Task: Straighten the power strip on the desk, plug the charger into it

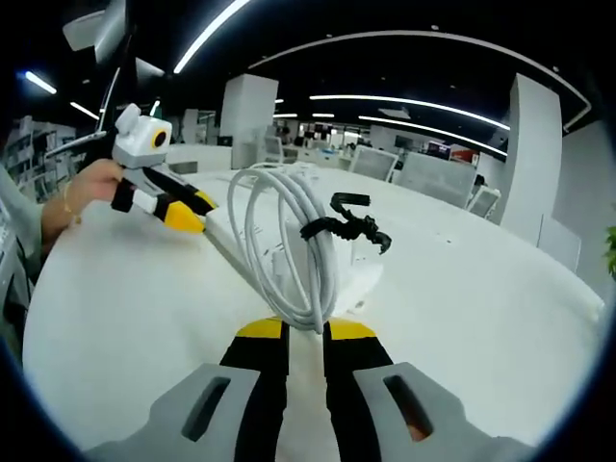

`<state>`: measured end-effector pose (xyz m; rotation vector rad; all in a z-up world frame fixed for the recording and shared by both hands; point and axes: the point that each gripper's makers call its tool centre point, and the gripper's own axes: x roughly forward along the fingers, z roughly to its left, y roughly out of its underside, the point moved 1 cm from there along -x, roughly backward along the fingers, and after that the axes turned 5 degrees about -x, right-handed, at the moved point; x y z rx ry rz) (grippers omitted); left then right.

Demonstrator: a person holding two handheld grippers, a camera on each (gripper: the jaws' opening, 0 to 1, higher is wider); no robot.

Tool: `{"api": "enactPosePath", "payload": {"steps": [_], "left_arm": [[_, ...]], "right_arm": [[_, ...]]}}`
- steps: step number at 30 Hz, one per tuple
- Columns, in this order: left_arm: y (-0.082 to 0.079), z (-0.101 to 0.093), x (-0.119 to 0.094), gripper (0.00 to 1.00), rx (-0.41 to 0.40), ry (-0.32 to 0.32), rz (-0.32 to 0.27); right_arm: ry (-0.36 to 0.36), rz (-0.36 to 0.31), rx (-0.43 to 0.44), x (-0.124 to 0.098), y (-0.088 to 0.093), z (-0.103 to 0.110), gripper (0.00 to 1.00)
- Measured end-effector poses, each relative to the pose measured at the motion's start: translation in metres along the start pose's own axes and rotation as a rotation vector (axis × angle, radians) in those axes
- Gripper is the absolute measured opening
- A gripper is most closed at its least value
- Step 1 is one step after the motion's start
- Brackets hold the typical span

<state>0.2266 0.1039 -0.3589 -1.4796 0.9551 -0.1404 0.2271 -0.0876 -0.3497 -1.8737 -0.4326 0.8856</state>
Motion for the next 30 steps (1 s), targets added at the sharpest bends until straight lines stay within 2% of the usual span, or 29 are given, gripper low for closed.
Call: {"api": "enactPosePath", "payload": {"steps": [30], "left_arm": [[-0.0008, 0.0012, 0.0004, 0.30, -0.005, -0.005, -0.005]], "right_arm": [[0.020, 0.009, 0.021, 0.0025, 0.0012, -0.0049, 0.09]]}}
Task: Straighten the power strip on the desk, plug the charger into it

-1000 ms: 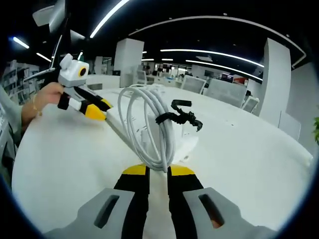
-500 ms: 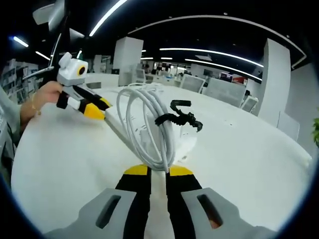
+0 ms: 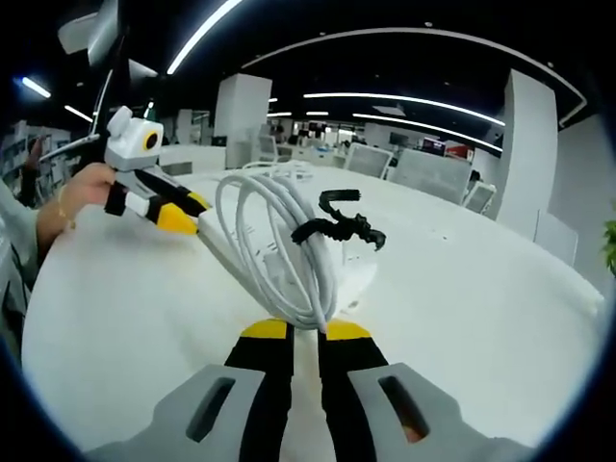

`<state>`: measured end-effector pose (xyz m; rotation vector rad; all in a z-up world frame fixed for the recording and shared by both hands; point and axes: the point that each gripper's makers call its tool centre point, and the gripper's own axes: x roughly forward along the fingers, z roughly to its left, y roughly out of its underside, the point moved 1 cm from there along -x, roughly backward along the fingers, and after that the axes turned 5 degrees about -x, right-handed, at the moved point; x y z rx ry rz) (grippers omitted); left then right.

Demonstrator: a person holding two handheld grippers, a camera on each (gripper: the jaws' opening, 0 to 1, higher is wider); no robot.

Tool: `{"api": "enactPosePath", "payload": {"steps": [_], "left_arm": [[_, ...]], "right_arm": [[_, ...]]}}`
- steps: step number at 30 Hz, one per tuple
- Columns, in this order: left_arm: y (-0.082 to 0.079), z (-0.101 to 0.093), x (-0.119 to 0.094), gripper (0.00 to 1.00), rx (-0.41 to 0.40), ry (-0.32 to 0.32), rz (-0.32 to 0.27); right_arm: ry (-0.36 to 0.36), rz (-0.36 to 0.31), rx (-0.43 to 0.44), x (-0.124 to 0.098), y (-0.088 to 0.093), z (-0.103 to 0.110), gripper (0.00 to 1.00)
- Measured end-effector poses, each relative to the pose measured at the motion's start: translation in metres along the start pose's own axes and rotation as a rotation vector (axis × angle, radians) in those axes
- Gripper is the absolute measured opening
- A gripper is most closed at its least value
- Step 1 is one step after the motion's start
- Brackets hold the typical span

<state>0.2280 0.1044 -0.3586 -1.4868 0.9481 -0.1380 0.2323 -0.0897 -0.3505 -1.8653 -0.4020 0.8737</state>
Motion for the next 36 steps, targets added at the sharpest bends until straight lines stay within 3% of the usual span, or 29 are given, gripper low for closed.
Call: {"api": "enactPosePath", "payload": {"steps": [8, 12, 17, 19, 24, 28, 31, 36], "left_arm": [[0.001, -0.001, -0.003, 0.29, -0.011, -0.002, -0.007], [0.000, -0.003, -0.012, 0.29, 0.002, -0.027, -0.021], [0.003, -0.010, -0.040, 0.29, 0.017, -0.077, -0.059], [0.001, -0.021, -0.055, 0.28, 0.014, -0.084, -0.117], [0.002, -0.042, -0.086, 0.28, 0.036, -0.116, -0.175], [0.007, -0.054, -0.113, 0.28, 0.071, -0.180, -0.216], [0.015, -0.065, -0.131, 0.29, 0.062, -0.199, -0.236], [0.035, -0.075, -0.147, 0.33, 0.024, -0.213, -0.228]], "right_arm": [[0.002, 0.017, 0.058, -0.004, 0.003, 0.005, 0.10], [0.048, 0.037, 0.079, -0.015, 0.006, 0.003, 0.15], [0.117, 0.025, 0.123, -0.045, 0.008, 0.005, 0.18], [0.131, -0.018, 0.154, -0.059, 0.001, 0.010, 0.18], [0.166, -0.094, 0.163, -0.094, -0.016, 0.032, 0.18], [0.174, -0.133, 0.173, -0.112, -0.024, 0.052, 0.17], [0.204, -0.155, 0.182, -0.127, -0.025, 0.069, 0.17], [0.266, -0.126, 0.139, -0.142, -0.018, 0.086, 0.19]]}}
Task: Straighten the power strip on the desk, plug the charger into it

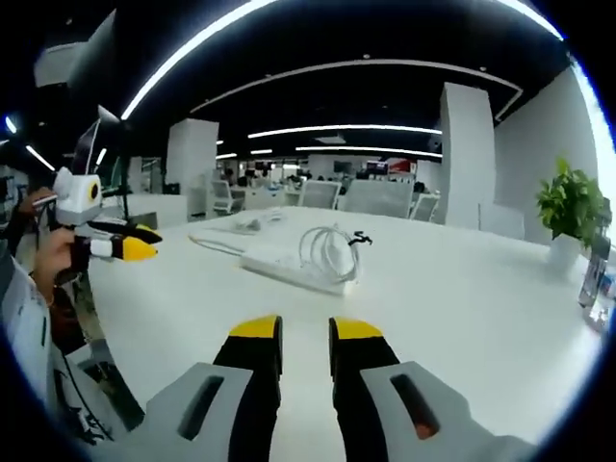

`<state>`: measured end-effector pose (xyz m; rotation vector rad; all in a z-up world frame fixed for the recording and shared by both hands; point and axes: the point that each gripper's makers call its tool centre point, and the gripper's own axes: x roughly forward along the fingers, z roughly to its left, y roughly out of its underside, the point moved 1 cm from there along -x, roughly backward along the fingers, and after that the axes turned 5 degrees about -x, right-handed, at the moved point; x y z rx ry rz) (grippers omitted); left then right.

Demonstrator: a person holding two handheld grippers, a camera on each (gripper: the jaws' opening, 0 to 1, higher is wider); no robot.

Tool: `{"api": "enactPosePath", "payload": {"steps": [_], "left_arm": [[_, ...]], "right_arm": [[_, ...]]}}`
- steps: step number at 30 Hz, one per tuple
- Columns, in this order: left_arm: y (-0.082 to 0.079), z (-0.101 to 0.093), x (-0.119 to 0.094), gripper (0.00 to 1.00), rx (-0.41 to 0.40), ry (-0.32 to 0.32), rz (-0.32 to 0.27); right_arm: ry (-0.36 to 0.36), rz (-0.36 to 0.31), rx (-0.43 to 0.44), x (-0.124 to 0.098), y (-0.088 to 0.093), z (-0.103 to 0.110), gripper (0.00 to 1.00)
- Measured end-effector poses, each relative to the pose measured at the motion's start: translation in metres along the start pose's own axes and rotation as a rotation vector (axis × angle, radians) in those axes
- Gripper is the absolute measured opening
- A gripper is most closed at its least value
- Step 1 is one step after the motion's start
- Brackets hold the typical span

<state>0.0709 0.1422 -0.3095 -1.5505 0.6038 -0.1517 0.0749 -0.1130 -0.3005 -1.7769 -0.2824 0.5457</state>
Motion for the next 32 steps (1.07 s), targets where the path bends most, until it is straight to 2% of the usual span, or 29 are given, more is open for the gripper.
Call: {"api": "enactPosePath", "payload": {"steps": [2, 7, 12, 15, 17, 22, 32], "left_arm": [[0.005, -0.002, -0.008, 0.35, 0.000, -0.016, 0.005], [0.007, -0.001, -0.025, 0.35, 0.011, -0.054, -0.019], [0.012, 0.001, -0.034, 0.37, 0.008, -0.085, -0.026], [0.017, 0.001, -0.037, 0.42, -0.008, -0.092, -0.024], [0.021, 0.002, -0.038, 0.43, -0.021, -0.099, -0.019], [0.029, 0.003, -0.043, 0.43, -0.040, -0.123, -0.006], [0.027, -0.005, -0.046, 0.45, -0.015, -0.123, -0.016]], "right_arm": [[0.007, 0.014, 0.000, -0.007, 0.004, 0.005, 0.19], [0.036, 0.024, 0.019, -0.021, 0.012, 0.014, 0.22], [0.080, 0.023, 0.058, -0.034, 0.014, 0.015, 0.28], [0.123, 0.037, 0.033, -0.040, 0.016, 0.013, 0.28], [0.140, 0.022, 0.036, -0.043, 0.014, 0.013, 0.28], [0.130, -0.027, 0.111, -0.041, 0.011, 0.016, 0.30], [0.135, -0.010, 0.114, -0.037, 0.019, 0.018, 0.32]]}}
